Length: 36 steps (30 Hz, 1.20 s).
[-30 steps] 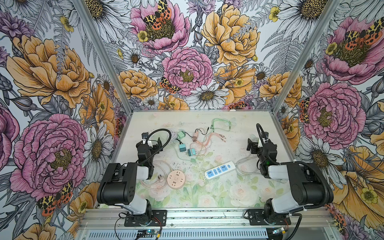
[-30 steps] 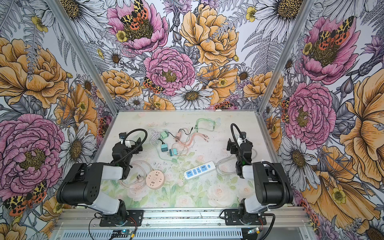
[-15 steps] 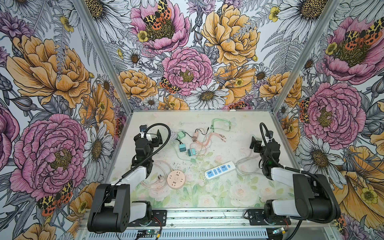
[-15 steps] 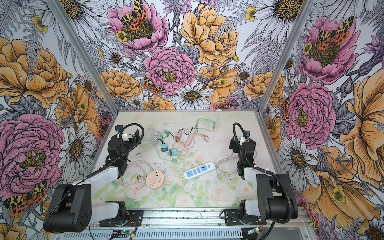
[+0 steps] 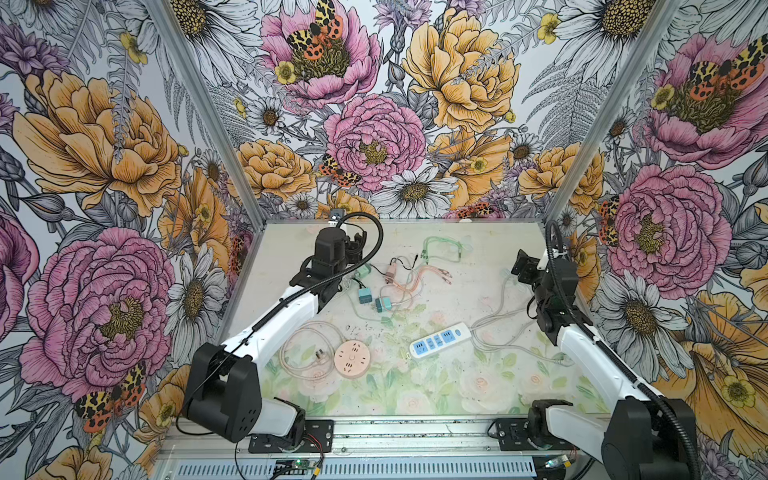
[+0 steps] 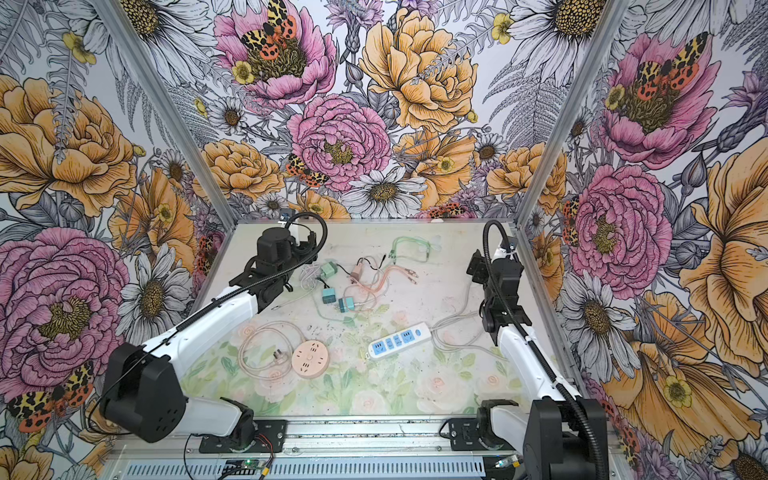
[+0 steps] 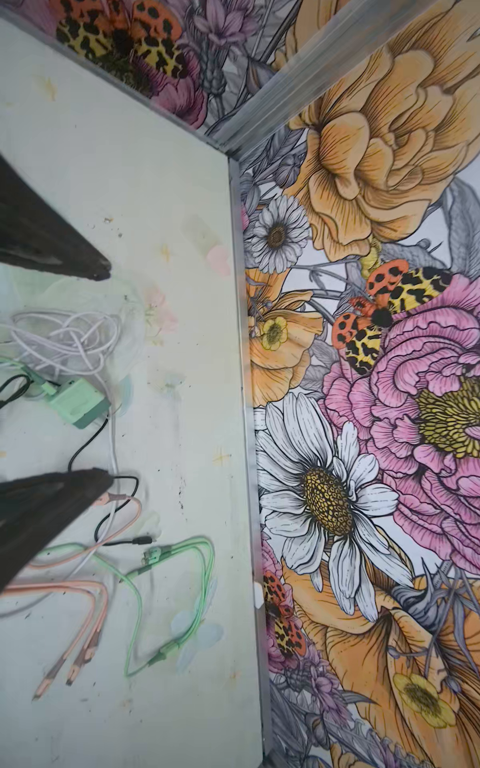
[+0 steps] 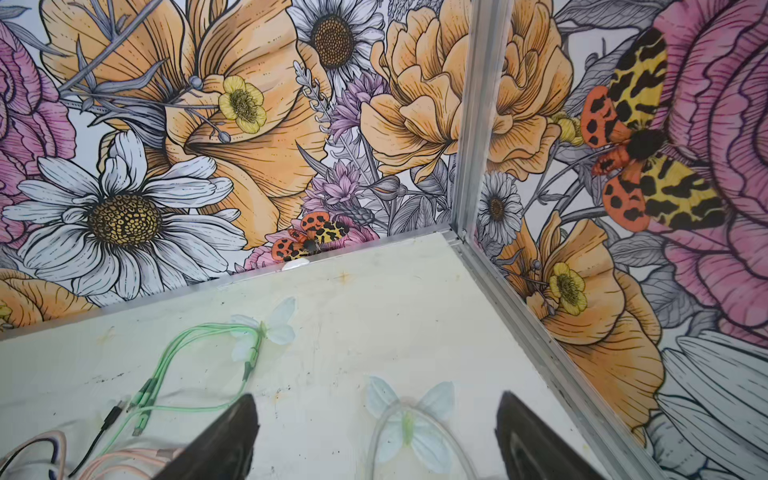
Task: Insert the plug
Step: 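Reach the left gripper to the pink charger plug and grasp it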
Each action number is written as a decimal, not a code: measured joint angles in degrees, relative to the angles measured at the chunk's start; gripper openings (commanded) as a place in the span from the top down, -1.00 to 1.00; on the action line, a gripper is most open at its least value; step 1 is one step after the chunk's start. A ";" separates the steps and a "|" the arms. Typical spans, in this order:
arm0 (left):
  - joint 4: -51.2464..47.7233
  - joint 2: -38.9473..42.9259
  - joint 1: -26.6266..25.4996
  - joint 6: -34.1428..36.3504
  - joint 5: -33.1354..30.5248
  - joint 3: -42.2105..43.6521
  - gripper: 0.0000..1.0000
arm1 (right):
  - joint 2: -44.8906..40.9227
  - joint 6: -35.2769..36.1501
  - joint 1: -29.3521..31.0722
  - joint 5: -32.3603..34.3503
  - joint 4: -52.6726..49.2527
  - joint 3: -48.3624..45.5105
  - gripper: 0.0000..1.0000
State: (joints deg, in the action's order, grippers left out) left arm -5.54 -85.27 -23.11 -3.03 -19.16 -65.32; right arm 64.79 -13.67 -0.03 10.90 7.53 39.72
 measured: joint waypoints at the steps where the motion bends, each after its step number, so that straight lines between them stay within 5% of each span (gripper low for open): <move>1: -1.70 -2.49 -0.37 -0.52 -0.07 -2.14 -0.28 | -0.04 -0.31 0.22 -0.24 -1.86 0.68 -0.73; 14: -16.63 -28.09 -2.36 -8.28 5.97 -20.17 0.02 | -7.58 -2.25 1.99 -2.78 -11.21 0.85 -0.67; 36: -20.00 -35.95 -4.87 -9.11 17.44 -25.66 0.13 | -6.03 -6.54 2.01 -4.11 -17.64 0.83 -0.62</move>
State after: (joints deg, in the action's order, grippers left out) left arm -25.54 -121.23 -27.99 -12.14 -1.72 -90.98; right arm 58.76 -20.21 1.98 6.79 -10.11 40.56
